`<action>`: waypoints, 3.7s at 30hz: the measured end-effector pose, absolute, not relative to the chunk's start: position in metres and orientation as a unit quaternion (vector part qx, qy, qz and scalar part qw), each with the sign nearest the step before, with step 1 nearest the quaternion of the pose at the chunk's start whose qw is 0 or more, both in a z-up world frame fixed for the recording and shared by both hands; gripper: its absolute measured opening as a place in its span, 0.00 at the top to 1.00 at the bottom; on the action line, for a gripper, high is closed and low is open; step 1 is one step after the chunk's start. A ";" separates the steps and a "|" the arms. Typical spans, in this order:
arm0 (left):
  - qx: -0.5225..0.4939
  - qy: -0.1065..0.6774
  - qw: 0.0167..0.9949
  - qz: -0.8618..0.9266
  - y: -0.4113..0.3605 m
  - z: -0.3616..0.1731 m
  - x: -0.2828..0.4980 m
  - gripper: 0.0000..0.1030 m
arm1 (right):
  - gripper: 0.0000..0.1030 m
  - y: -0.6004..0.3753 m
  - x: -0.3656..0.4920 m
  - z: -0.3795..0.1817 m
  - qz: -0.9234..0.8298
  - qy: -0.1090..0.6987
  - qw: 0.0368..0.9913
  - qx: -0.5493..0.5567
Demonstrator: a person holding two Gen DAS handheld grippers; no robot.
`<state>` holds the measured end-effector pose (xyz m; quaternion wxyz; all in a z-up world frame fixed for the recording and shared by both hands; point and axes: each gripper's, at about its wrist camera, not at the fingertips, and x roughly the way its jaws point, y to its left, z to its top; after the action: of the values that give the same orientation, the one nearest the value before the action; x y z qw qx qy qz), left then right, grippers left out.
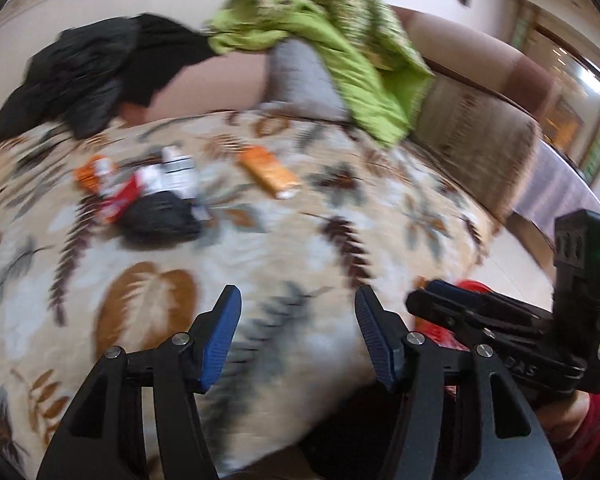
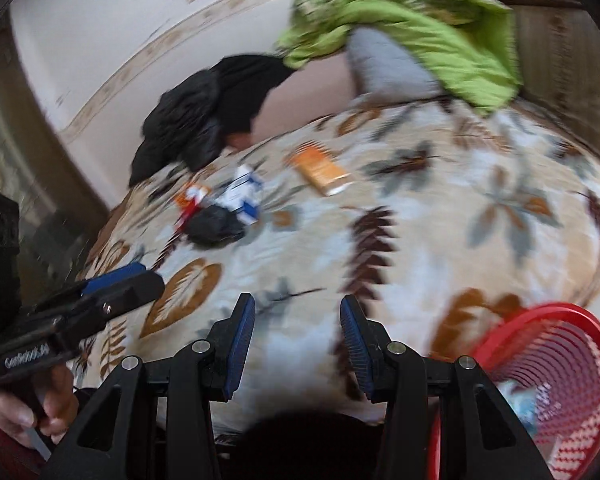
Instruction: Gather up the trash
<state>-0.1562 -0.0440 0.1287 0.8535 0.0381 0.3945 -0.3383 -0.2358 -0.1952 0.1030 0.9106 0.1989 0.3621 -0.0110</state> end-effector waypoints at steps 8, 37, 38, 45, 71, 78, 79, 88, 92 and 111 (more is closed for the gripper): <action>0.023 0.369 0.913 -0.170 0.036 0.082 -0.092 0.42 | 0.45 -0.151 -0.156 0.090 0.027 0.391 0.906 0.160; 0.007 0.381 0.909 -0.168 0.051 0.065 -0.032 0.41 | 0.71 -0.126 -0.077 0.070 0.012 0.361 0.922 0.142; 0.017 0.385 0.905 -0.181 0.044 0.065 -0.027 0.40 | 0.71 -0.128 -0.086 0.073 0.009 0.355 0.923 0.145; 0.018 0.426 0.873 -0.236 0.009 0.055 0.021 0.35 | 0.71 -0.150 -0.108 0.062 0.002 0.369 0.910 0.191; 0.033 0.427 0.882 -0.196 0.008 0.049 -0.023 0.45 | 0.71 -0.145 -0.117 0.070 -0.011 0.340 0.924 0.177; 0.027 0.404 0.899 -0.169 0.032 0.060 -0.093 0.45 | 0.71 -0.128 -0.132 0.076 -0.003 0.333 0.931 0.149; 0.029 0.399 0.902 -0.164 0.033 0.060 -0.097 0.45 | 0.71 -0.126 -0.133 0.076 -0.003 0.332 0.932 0.146; 0.062 0.368 0.920 -0.118 0.036 0.052 -0.103 0.45 | 0.71 -0.127 -0.127 0.069 -0.005 0.345 0.927 0.149; 0.066 0.365 0.921 -0.120 0.034 0.050 -0.102 0.45 | 0.71 -0.131 -0.122 0.065 -0.009 0.354 0.921 0.159; 0.083 0.351 0.925 -0.117 0.029 0.049 -0.100 0.45 | 0.71 -0.129 -0.122 0.064 -0.007 0.353 0.924 0.148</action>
<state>-0.1003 0.0290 0.0488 0.9253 0.0831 0.3512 -0.1165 -0.1219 -0.1291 0.0643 0.9238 0.1478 0.3533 -0.0069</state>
